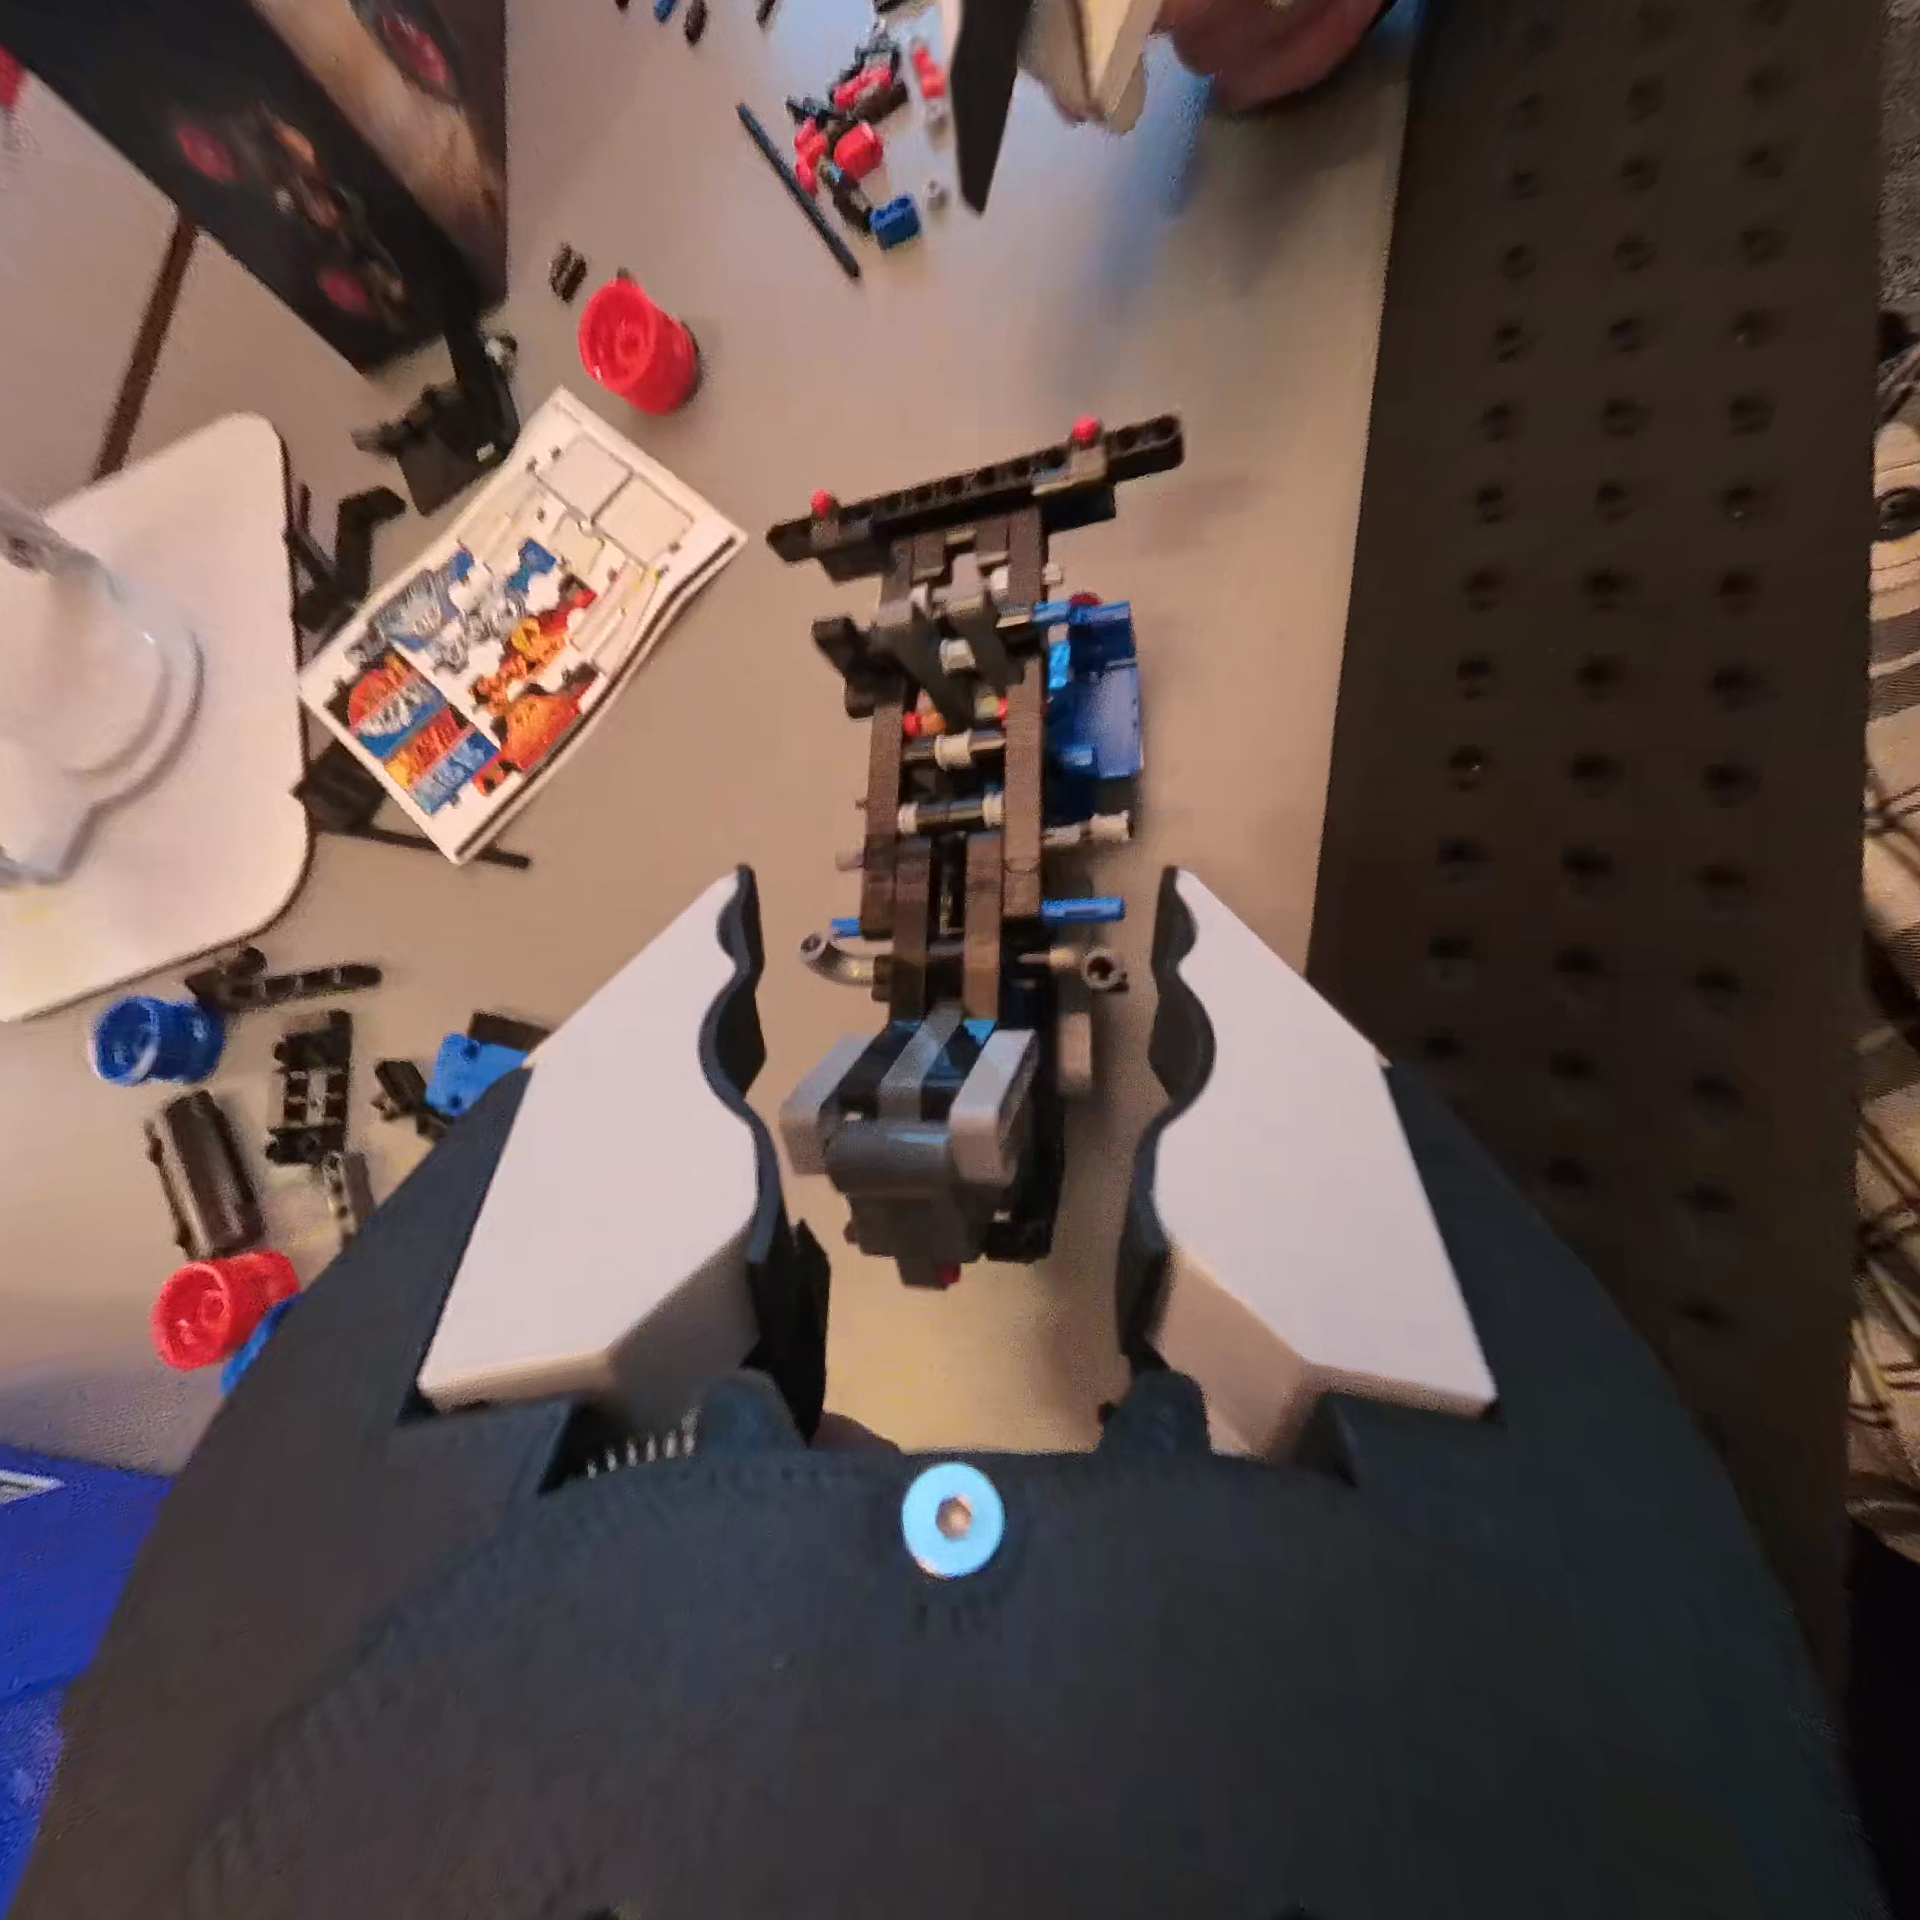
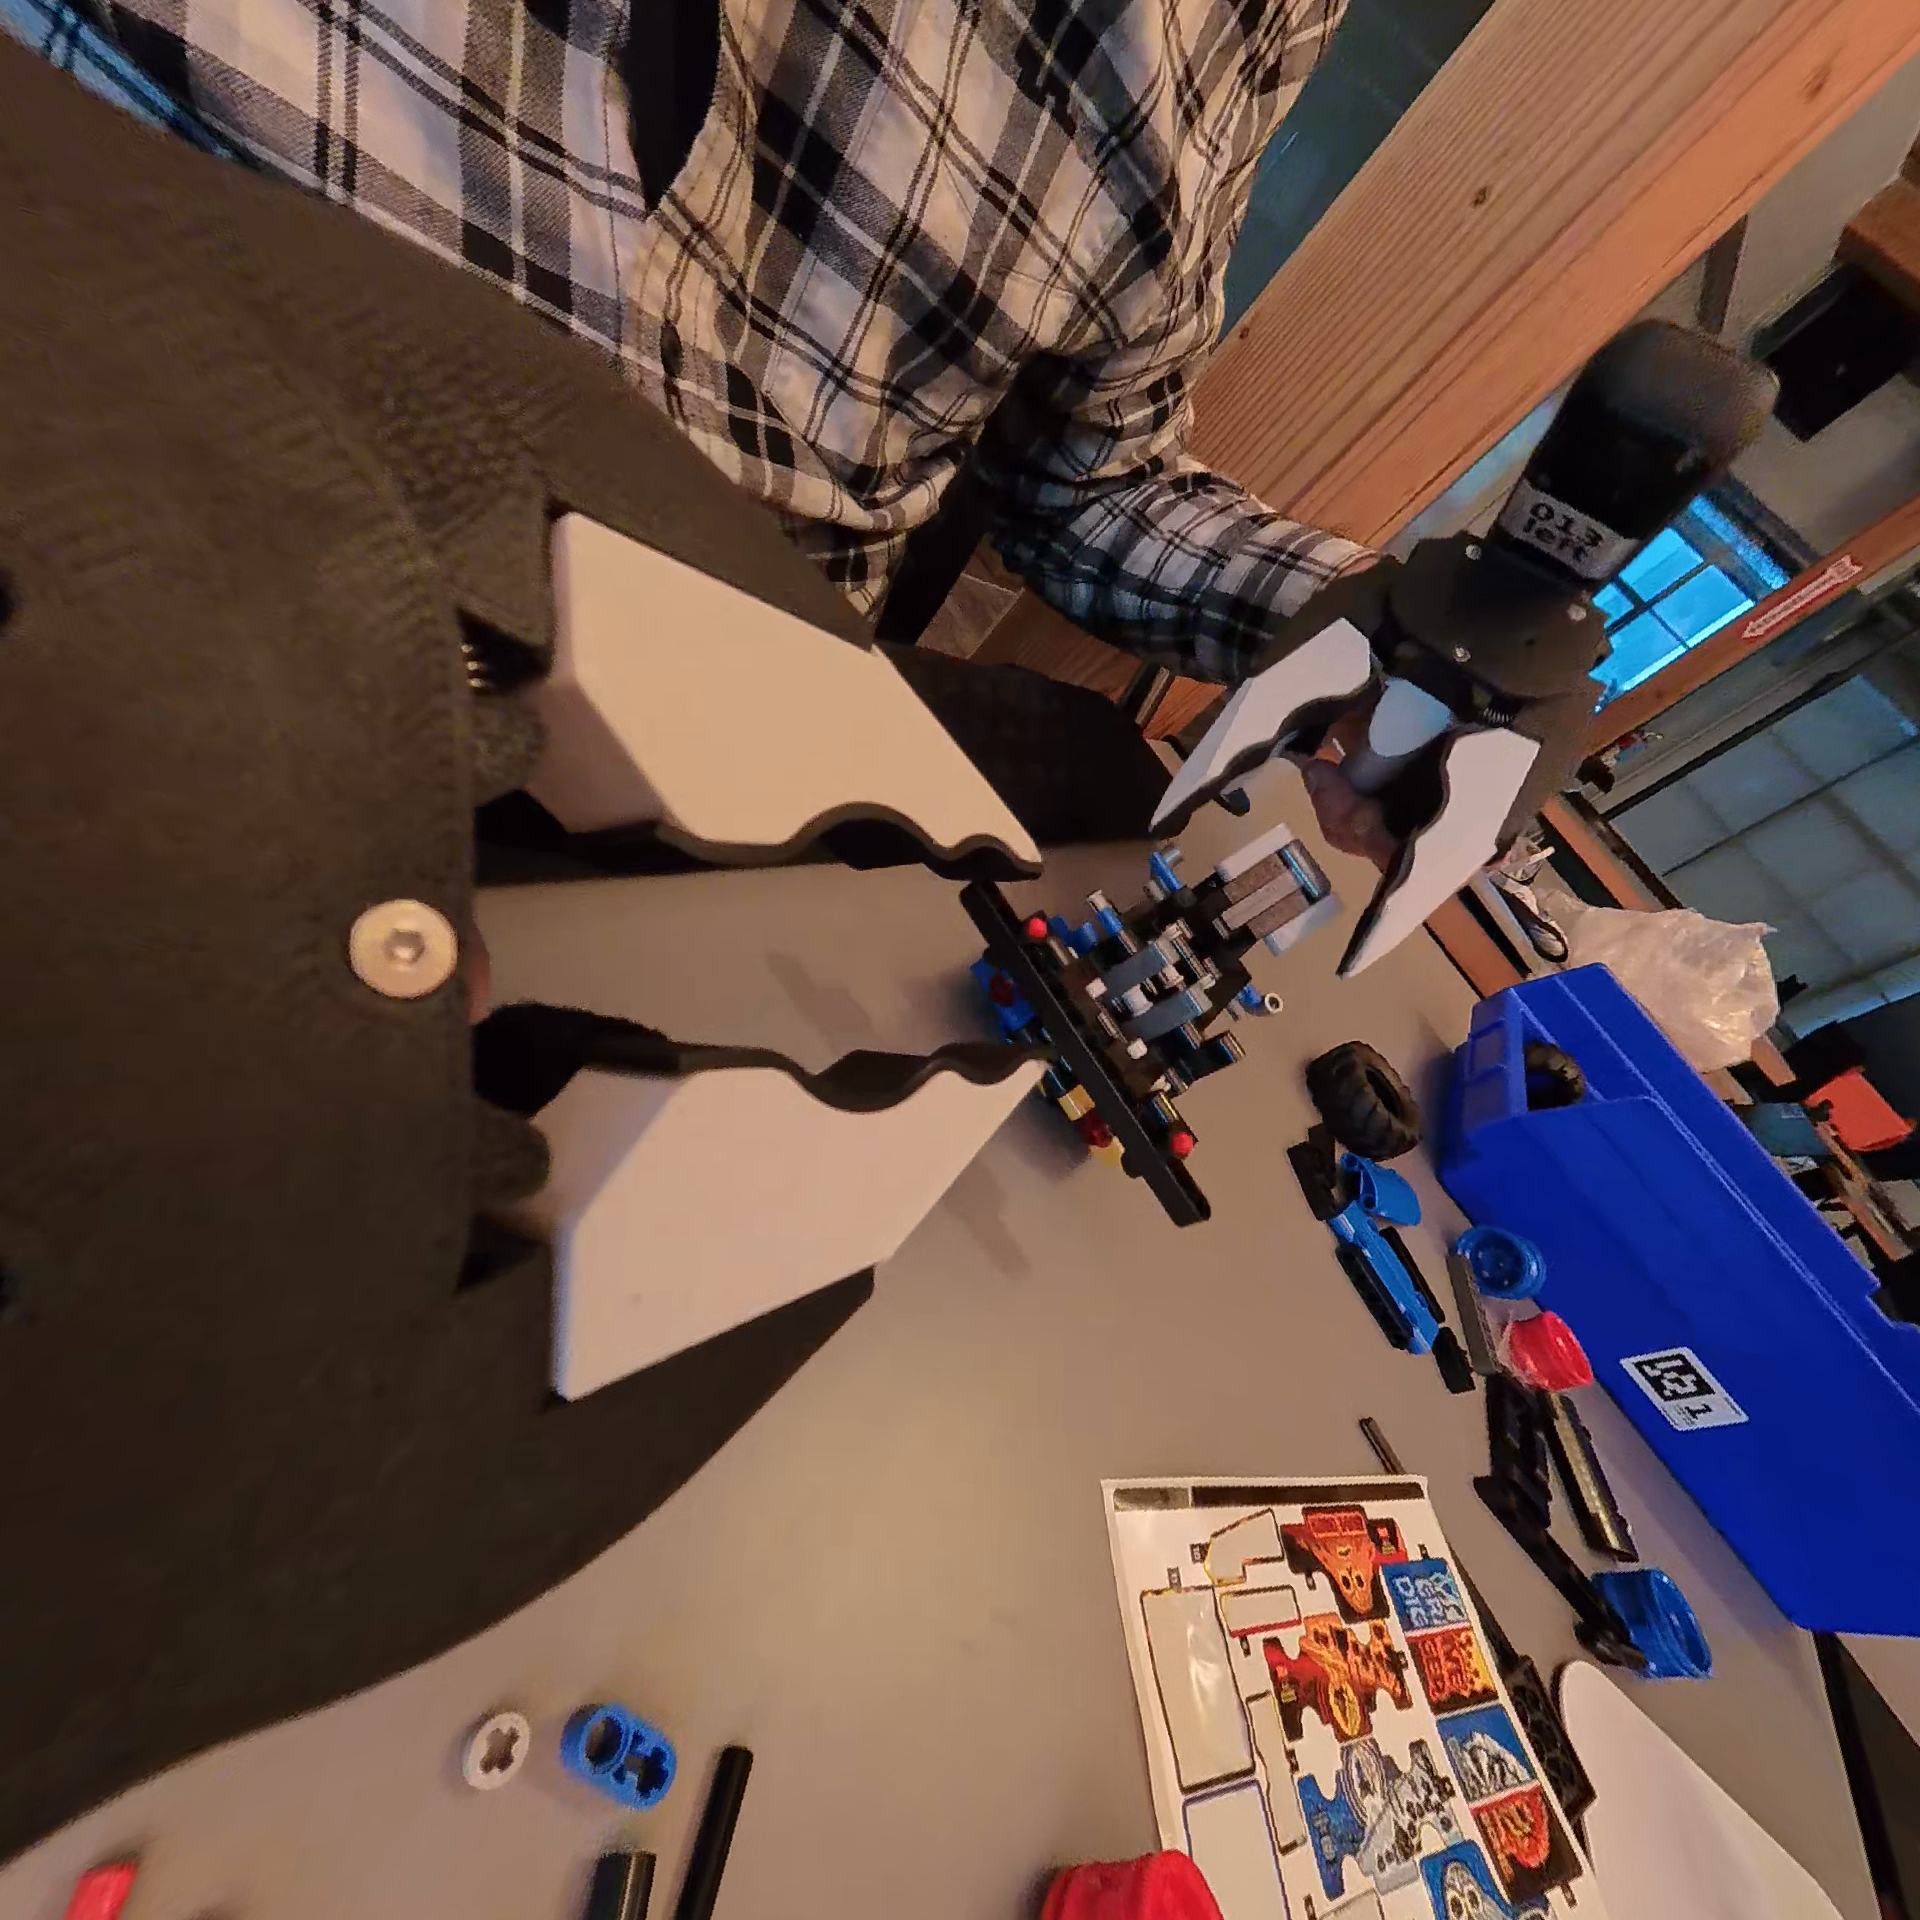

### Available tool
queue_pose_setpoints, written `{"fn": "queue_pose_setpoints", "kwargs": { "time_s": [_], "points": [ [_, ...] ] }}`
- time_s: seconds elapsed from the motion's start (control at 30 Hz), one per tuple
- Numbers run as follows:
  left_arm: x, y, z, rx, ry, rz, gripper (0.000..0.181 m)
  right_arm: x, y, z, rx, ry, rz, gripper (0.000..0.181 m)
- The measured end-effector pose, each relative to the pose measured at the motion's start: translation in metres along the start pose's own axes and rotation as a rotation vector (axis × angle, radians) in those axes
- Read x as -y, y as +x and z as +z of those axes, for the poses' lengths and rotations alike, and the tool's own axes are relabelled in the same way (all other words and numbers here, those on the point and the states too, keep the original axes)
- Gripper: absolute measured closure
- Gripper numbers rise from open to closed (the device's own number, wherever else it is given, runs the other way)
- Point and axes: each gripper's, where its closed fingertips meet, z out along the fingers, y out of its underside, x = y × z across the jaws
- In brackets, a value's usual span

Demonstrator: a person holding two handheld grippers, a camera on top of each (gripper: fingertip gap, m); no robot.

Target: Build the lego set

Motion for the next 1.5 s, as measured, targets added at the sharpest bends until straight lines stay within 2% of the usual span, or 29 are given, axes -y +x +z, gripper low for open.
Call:
{"fn": "queue_pose_setpoints", "kwargs": {
  "time_s": [0.1, 0.3, 0.43, 0.57, 0.67, 0.9, 1.1, 1.33, 1.5],
  "points": [
    [-0.014, -0.001, 0.006, -0.010, -0.017, -0.041, 0.105, -0.001, -0.001, 0.001, -0.001, -0.008, -0.011, 0.151],
    [-0.012, 0.003, 0.009, -0.026, 0.040, -0.117, 0.119, 0.000, 0.000, -0.002, -0.006, 0.000, -0.020, 0.150],
    [-0.008, 0.003, 0.013, -0.002, 0.071, -0.172, 0.119, -0.002, 0.000, 0.000, -0.013, -0.013, -0.035, 0.149],
    [-0.001, 0.004, 0.019, 0.031, 0.102, -0.193, 0.118, -0.002, 0.003, 0.000, -0.040, -0.021, -0.062, 0.147],
    [0.004, 0.006, 0.026, 0.034, 0.115, -0.184, 0.110, -0.001, 0.006, -0.001, -0.073, -0.018, -0.091, 0.144],
    [0.011, -0.004, 0.018, 0.030, 0.163, -0.153, 0.106, 0.003, 0.016, 0.000, -0.161, -0.027, -0.184, 0.134],
    [-0.007, 0.009, 0.023, -0.092, 0.086, -0.124, 0.096, -0.003, 0.021, 0.008, -0.182, -0.083, -0.198, 0.129],
    [-0.018, 0.011, 0.030, -0.092, 0.089, -0.151, 0.111, 0.002, 0.025, 0.014, -0.238, -0.140, -0.260, 0.130],
    [-0.027, 0.020, 0.037, -0.108, 0.068, -0.147, 0.114, 0.004, 0.028, 0.011, -0.274, -0.161, -0.279, 0.130]
  ]
}}
